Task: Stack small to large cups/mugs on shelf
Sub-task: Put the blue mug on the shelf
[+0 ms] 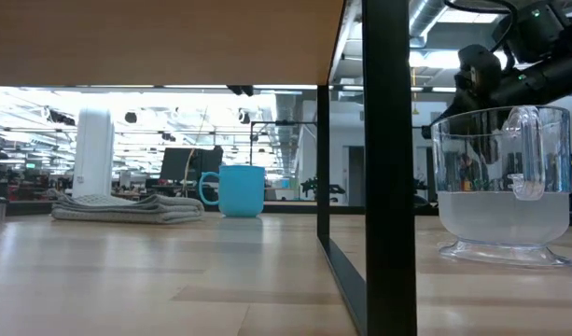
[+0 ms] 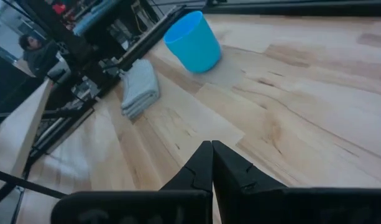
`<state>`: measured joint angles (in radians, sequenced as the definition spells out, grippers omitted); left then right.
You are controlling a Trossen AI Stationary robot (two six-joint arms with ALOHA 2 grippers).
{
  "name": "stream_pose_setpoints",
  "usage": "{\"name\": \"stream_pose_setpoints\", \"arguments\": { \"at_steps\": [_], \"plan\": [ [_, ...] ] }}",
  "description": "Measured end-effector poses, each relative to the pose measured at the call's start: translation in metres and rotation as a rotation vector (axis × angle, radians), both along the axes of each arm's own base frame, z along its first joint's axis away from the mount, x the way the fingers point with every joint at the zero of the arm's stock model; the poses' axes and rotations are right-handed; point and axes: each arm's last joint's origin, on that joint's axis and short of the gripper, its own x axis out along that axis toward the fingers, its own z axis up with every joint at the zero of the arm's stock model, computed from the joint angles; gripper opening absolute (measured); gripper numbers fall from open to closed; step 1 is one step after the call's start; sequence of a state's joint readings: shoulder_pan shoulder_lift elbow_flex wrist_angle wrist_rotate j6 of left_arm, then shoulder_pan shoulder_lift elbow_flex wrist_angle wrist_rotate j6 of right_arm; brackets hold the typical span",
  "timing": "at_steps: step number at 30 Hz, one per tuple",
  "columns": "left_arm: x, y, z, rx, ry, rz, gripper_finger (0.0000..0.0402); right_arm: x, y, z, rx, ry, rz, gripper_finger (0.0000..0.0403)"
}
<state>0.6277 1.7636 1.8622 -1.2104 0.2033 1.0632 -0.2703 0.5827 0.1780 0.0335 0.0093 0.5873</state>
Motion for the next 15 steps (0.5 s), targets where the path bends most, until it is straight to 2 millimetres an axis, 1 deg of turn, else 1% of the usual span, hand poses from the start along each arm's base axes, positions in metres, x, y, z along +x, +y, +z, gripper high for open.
{"name": "stream_pose_setpoints", "arguments": {
  "at_steps": [5, 10, 15],
  "plan": [
    [0.006, 0.006, -0.010, 0.000, 0.024, -0.010, 0.0186, 0.001, 0.000, 0.001, 0.010, -0.019, -0.005, 0.0027],
    [0.016, 0.006, -0.019, 0.016, 0.042, -0.026, 0.0186, 0.000, 0.000, 0.001, 0.021, -0.021, -0.010, 0.0027],
    [0.027, 0.009, -0.036, -0.017, 0.076, -0.066, 0.0186, 0.000, 0.000, 0.001, 0.026, -0.020, -0.014, 0.0027]
  ]
}}
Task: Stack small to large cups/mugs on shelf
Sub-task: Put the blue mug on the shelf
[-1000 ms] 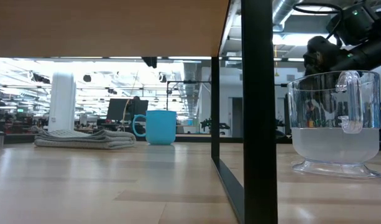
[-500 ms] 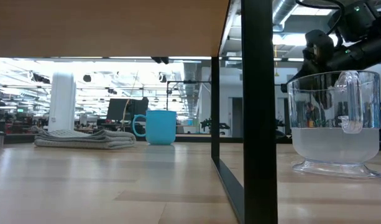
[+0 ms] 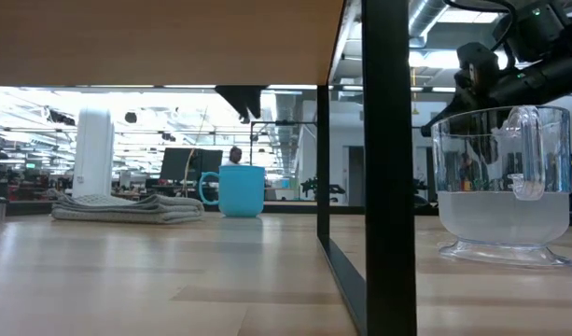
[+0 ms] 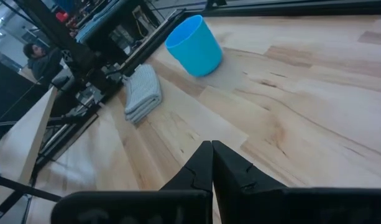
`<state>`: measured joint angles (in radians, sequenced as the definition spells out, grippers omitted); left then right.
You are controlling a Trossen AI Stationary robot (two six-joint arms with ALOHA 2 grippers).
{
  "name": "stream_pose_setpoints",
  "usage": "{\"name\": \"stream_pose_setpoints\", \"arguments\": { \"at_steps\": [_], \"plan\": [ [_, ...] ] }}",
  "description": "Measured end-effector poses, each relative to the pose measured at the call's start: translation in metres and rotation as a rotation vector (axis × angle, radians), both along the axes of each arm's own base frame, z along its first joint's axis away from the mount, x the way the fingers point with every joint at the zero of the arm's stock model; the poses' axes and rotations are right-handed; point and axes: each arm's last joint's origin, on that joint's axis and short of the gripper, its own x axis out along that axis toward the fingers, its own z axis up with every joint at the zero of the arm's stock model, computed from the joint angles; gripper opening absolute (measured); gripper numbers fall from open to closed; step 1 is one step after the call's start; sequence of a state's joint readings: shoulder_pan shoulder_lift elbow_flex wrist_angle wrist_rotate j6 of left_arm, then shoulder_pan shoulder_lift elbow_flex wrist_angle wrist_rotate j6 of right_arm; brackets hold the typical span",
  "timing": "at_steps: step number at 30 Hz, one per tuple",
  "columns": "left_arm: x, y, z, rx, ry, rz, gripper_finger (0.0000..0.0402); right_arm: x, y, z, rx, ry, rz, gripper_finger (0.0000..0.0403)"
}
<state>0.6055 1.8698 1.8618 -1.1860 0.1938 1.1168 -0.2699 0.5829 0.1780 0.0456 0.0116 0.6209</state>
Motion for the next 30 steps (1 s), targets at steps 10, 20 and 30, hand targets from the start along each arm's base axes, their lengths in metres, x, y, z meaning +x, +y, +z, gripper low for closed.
{"name": "stream_pose_setpoints", "arguments": {
  "at_steps": [10, 20, 30],
  "plan": [
    [0.019, -0.011, -0.011, 0.073, 0.041, -0.068, 0.0186, 0.000, 0.000, 0.000, 0.000, 0.000, 0.000, 0.0027],
    [0.020, -0.009, -0.025, -0.087, 0.055, -0.051, 0.0154, 0.000, 0.000, 0.000, 0.001, -0.001, 0.004, 0.0027],
    [0.026, 0.000, -0.039, -0.078, 0.081, -0.013, 0.0124, 0.000, 0.000, 0.000, 0.001, 0.000, 0.004, 0.0027]
  ]
}}
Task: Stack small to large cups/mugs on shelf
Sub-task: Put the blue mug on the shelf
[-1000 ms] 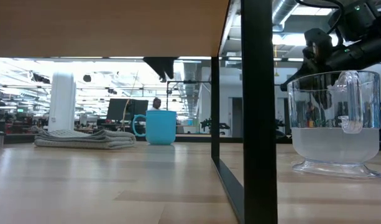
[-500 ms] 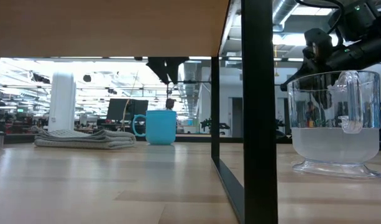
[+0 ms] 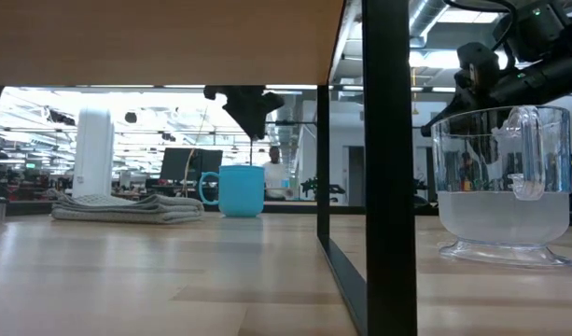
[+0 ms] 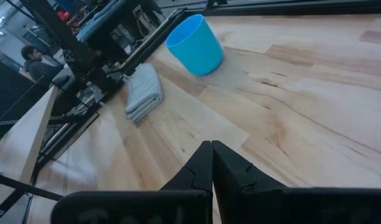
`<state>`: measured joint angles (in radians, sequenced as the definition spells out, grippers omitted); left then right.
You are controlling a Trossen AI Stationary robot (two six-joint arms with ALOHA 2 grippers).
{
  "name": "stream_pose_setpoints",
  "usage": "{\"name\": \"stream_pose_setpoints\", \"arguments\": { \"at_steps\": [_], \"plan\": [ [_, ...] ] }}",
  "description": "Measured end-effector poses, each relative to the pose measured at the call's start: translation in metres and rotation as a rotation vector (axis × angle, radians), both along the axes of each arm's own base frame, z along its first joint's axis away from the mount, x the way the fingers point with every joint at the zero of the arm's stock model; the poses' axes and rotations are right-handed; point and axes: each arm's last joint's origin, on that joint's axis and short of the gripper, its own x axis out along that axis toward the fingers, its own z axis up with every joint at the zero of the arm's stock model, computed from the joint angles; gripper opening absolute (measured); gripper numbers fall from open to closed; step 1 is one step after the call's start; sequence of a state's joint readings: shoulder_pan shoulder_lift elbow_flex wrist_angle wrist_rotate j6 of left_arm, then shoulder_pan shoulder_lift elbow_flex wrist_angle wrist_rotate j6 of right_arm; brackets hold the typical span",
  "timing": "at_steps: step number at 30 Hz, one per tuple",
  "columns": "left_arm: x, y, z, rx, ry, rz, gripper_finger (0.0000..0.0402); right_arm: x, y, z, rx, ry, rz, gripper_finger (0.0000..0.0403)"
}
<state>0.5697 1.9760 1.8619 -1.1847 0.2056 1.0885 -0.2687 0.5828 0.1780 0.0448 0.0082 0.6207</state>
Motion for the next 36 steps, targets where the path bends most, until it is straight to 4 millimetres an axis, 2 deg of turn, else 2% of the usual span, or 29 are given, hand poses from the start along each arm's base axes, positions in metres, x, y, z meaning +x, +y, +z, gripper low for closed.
{"name": "stream_pose_setpoints", "arguments": {
  "at_steps": [14, 18, 26, 32, 36],
  "plan": [
    [0.003, 0.004, -0.009, -0.006, 0.024, 0.014, 0.0123, 0.000, 0.000, -0.001, 0.002, 0.008, 0.002, 0.0027],
    [0.001, 0.003, -0.009, -0.052, 0.037, 0.101, 0.0123, 0.000, 0.000, -0.001, 0.002, 0.008, 0.002, 0.0027],
    [0.004, -0.014, -0.009, -0.279, 0.067, 0.319, 0.0123, 0.000, 0.000, -0.001, 0.004, 0.007, 0.006, 0.0027],
    [0.010, -0.019, -0.010, -0.182, 0.084, 0.389, 0.0123, 0.000, 0.000, -0.001, 0.004, 0.007, 0.006, 0.0027],
    [0.008, -0.021, -0.007, -0.217, 0.082, 0.368, 0.0123, 0.000, 0.000, -0.001, 0.004, 0.006, 0.007, 0.0027]
  ]
}}
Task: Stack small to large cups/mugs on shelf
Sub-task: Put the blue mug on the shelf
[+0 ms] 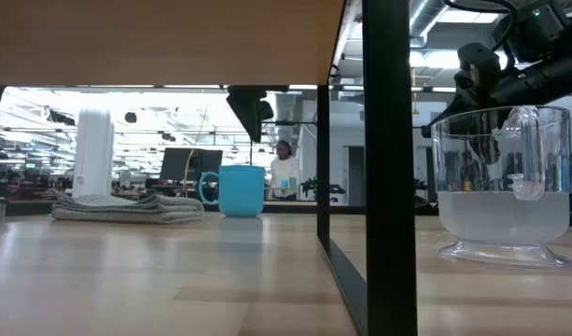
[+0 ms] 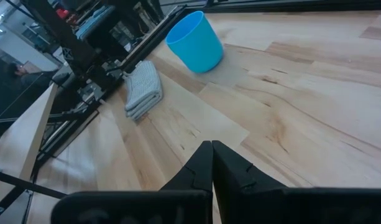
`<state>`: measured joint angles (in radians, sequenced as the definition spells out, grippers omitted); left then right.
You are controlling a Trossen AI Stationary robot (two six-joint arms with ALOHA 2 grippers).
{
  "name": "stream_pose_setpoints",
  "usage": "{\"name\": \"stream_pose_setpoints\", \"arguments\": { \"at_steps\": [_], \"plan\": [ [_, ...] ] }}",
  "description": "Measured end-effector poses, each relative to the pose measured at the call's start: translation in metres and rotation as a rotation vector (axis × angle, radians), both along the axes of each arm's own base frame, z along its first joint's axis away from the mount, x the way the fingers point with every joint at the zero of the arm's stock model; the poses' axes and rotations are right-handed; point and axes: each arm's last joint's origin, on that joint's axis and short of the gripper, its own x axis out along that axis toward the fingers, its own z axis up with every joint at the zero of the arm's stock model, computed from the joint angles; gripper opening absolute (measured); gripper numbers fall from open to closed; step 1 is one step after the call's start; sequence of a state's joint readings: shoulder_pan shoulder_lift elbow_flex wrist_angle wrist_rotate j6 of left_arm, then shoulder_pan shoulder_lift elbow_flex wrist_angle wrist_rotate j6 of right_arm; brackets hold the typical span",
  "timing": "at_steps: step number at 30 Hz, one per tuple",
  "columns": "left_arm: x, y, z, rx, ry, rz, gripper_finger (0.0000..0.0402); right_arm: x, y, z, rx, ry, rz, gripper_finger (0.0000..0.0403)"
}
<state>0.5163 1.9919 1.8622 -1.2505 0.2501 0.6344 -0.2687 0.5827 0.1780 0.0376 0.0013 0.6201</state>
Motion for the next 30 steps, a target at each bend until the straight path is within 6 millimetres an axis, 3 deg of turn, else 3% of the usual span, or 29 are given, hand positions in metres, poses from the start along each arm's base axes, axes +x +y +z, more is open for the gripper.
{"name": "stream_pose_setpoints", "arguments": {
  "at_steps": [5, 11, 19, 26, 30],
  "plan": [
    [-0.018, -0.002, 0.023, 0.003, -0.024, -0.014, 0.0123, 0.000, 0.000, 0.000, 0.001, 0.000, 0.001, 0.0027],
    [-0.050, 0.033, 0.040, -0.015, -0.097, 0.171, 0.0123, 0.000, 0.000, 0.000, 0.001, 0.000, 0.001, 0.0027],
    [-0.080, 0.065, 0.026, -0.107, -0.045, 0.391, 0.0123, 0.000, 0.000, 0.000, 0.032, -0.009, -0.010, 0.0027],
    [-0.080, 0.064, 0.005, -0.138, -0.013, 0.413, 0.0123, 0.000, 0.000, 0.000, 0.030, -0.010, -0.017, 0.0027],
    [-0.074, 0.060, -0.001, -0.058, 0.024, 0.436, 0.0123, 0.000, 0.000, 0.001, 0.026, -0.020, -0.018, 0.0027]
  ]
}}
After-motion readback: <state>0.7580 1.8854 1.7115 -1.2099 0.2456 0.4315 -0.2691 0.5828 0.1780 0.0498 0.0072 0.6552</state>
